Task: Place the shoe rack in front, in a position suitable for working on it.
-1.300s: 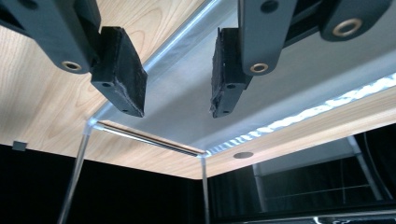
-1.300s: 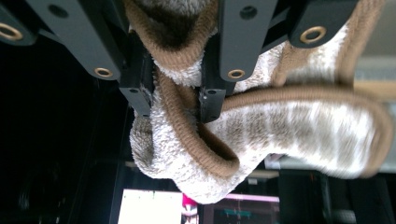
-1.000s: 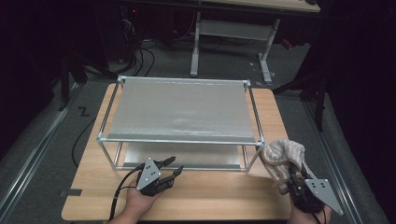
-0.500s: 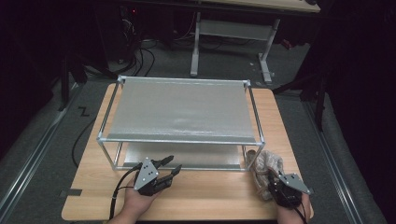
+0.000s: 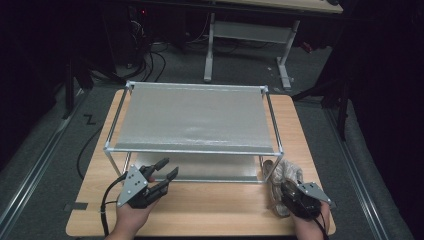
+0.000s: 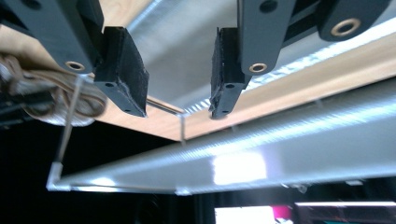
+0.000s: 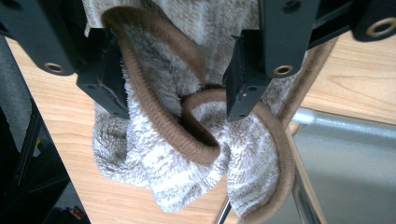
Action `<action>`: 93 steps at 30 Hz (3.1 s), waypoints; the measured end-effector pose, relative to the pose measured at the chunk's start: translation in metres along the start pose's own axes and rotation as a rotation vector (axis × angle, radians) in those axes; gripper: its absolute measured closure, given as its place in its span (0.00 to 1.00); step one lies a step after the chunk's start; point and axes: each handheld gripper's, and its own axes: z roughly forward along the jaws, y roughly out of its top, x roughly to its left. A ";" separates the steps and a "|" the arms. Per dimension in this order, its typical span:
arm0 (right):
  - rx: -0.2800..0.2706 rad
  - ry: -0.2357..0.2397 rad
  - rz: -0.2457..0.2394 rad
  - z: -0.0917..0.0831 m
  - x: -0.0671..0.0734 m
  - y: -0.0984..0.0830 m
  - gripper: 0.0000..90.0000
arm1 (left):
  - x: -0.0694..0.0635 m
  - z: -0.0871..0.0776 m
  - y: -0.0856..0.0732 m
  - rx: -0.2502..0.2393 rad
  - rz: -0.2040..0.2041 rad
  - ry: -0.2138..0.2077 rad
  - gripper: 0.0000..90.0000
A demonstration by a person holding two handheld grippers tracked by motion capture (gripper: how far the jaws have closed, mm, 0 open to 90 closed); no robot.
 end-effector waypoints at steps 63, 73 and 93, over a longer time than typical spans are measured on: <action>-0.054 0.076 -0.131 -0.003 0.052 0.029 0.92 | 0.014 0.008 -0.052 0.186 -0.027 0.044 0.62; 0.029 0.099 -0.112 -0.022 0.042 0.001 0.91 | -0.005 0.044 -0.048 0.184 0.005 -0.067 0.62; -0.096 0.054 -0.010 -0.051 0.017 0.008 0.49 | -0.013 0.055 -0.051 0.201 0.030 -0.093 0.61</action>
